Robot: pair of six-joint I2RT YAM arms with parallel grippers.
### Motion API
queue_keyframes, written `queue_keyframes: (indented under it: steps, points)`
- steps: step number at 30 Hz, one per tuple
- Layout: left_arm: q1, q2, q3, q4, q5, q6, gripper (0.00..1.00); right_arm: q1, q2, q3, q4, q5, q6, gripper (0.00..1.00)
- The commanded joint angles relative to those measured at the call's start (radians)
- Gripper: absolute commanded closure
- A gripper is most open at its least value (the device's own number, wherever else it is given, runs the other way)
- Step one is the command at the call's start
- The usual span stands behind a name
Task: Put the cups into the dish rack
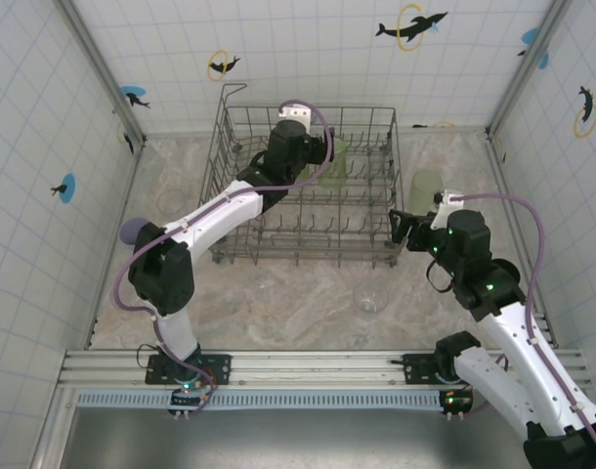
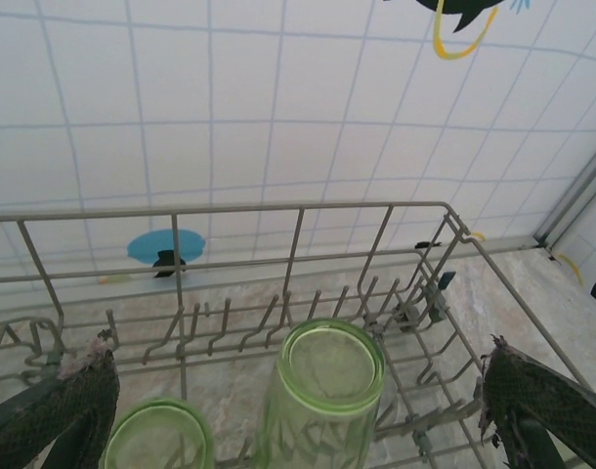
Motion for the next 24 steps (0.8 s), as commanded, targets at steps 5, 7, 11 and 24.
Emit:
queue_keyframes:
  steps: [5, 7, 11, 24]
  points:
    - [-0.007, -0.122, -0.096, -0.060, 0.042, -0.060, 0.03, -0.004, 0.047, 0.082, -0.104, 0.027, 0.010, 0.01]
    - [-0.007, -0.157, -0.131, -0.071, 0.048, -0.071, 0.03, -0.004, 0.061, 0.088, -0.119, 0.032, 0.015, 0.01]
    - [-0.007, -0.215, -0.173, -0.111, 0.070, -0.074, 0.03, -0.006, 0.090, 0.109, -0.157, 0.069, 0.026, 0.01]
    - [-0.007, -0.375, -0.284, -0.216, 0.120, -0.061, 0.03, -0.025, 0.214, 0.271, -0.271, 0.166, 0.012, 0.01]
